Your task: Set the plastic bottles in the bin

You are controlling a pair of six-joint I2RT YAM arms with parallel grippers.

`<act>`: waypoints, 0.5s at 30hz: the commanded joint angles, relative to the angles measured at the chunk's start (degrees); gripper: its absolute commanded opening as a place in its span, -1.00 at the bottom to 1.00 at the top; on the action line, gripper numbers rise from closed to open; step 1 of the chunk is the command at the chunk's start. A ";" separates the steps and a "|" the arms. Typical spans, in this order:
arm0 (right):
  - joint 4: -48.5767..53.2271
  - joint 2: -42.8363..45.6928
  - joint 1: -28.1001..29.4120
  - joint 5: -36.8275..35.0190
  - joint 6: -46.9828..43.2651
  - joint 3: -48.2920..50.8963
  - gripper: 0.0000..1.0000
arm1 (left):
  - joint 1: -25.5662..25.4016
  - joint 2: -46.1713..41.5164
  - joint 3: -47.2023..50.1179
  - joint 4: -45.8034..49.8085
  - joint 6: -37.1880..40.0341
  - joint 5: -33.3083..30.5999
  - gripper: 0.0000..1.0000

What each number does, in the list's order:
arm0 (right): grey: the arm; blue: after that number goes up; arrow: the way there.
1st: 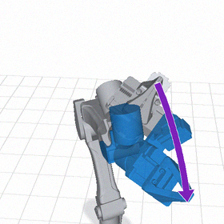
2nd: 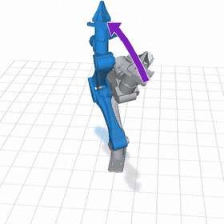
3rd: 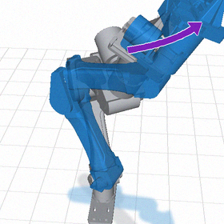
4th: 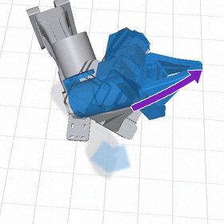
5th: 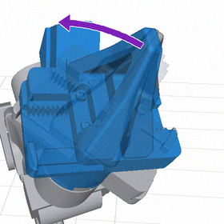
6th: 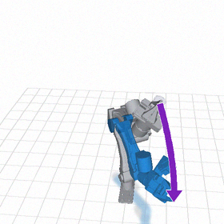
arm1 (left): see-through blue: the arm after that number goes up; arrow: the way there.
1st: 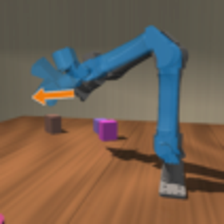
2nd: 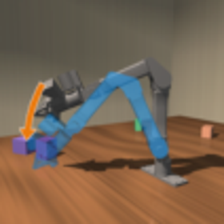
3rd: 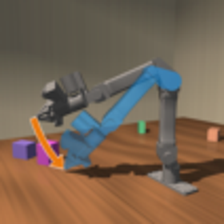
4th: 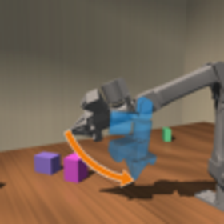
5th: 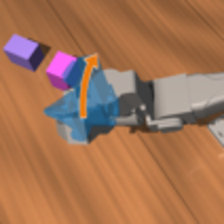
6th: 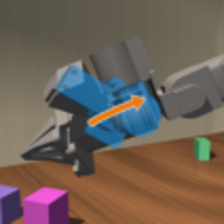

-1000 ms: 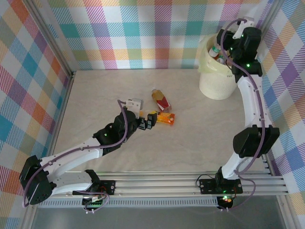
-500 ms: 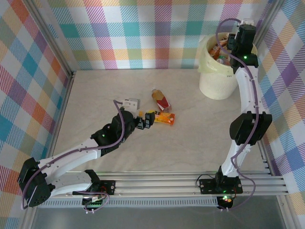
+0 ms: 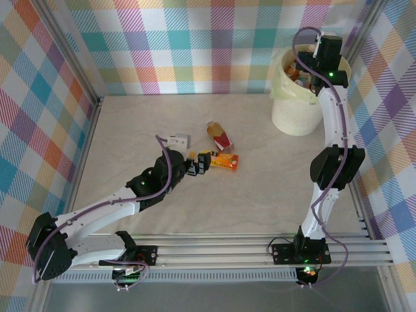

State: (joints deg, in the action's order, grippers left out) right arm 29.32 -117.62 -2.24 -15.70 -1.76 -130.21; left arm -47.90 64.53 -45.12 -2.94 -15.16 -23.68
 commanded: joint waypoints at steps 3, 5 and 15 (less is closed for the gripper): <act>1.66 1.48 0.02 4.74 2.40 -1.72 0.82 | 1.53 0.50 -0.41 0.86 -2.19 -0.54 1.00; 2.18 2.02 -0.04 5.77 2.79 -1.51 0.84 | 1.88 0.66 -0.49 1.16 -3.04 -0.53 1.00; -4.08 12.65 0.08 17.43 8.16 12.52 0.99 | 4.77 2.57 -0.67 4.83 -10.39 -1.76 1.00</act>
State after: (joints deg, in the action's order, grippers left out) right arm 29.87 -110.80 -2.24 -3.79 3.27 -121.27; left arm -44.14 66.46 -45.12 0.10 -21.80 -23.99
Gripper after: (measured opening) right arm 0.996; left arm 0.998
